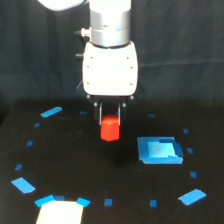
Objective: Pick up the red object from the table
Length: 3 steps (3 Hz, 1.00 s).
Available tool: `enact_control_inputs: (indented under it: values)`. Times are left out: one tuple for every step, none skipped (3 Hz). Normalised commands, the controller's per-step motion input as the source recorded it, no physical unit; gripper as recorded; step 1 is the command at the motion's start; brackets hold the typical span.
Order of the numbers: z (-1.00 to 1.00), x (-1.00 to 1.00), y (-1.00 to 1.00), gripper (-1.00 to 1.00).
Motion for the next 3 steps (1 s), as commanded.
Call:
enact_control_inputs:
  values:
    - [0.62,0.36,-0.33,-1.0]
    - [-1.0,-0.06,0.31,-1.0]
    - [-0.25,-0.35,0.31,-1.0]
